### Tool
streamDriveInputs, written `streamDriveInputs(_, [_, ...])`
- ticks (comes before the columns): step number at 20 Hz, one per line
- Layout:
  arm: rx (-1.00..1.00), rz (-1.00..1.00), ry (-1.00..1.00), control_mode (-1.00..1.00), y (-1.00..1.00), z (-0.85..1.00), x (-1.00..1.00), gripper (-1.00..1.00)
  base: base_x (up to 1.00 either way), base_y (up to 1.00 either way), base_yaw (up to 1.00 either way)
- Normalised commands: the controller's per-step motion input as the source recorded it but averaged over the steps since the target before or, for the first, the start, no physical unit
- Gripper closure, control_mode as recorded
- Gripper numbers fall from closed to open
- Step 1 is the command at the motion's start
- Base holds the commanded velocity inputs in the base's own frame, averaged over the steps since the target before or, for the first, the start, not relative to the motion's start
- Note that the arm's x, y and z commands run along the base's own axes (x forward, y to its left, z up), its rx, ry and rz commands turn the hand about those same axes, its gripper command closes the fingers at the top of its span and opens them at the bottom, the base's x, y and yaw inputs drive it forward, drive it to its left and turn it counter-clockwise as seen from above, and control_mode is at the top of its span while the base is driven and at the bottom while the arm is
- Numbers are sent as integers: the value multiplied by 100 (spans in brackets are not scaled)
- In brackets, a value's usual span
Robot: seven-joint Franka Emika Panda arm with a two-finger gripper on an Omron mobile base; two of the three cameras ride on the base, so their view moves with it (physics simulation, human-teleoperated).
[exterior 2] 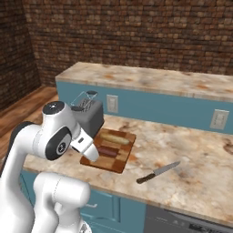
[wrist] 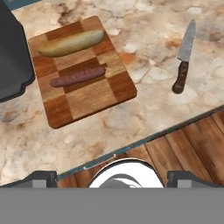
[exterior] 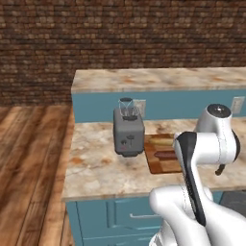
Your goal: Retrieve the sausage and cheese from the fridge and place them on the cutting board on the counter.
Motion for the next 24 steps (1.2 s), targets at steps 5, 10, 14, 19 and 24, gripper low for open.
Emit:
streamDriveInputs(5, [0,0,0,100,0,0,0,-100,-87,-6,0])
streamDriveInputs(10, [0,0,0,100,0,0,0,-100,-13,1,-86])
streamDriveInputs(14, [0,0,0,100,0,0,0,-100,0,0,-100])
streamDriveInputs(19, [0,0,0,100,0,0,0,-100,0,0,-100])
streamDriveInputs(24, [0,0,0,100,0,0,0,-100,0,0,-100])
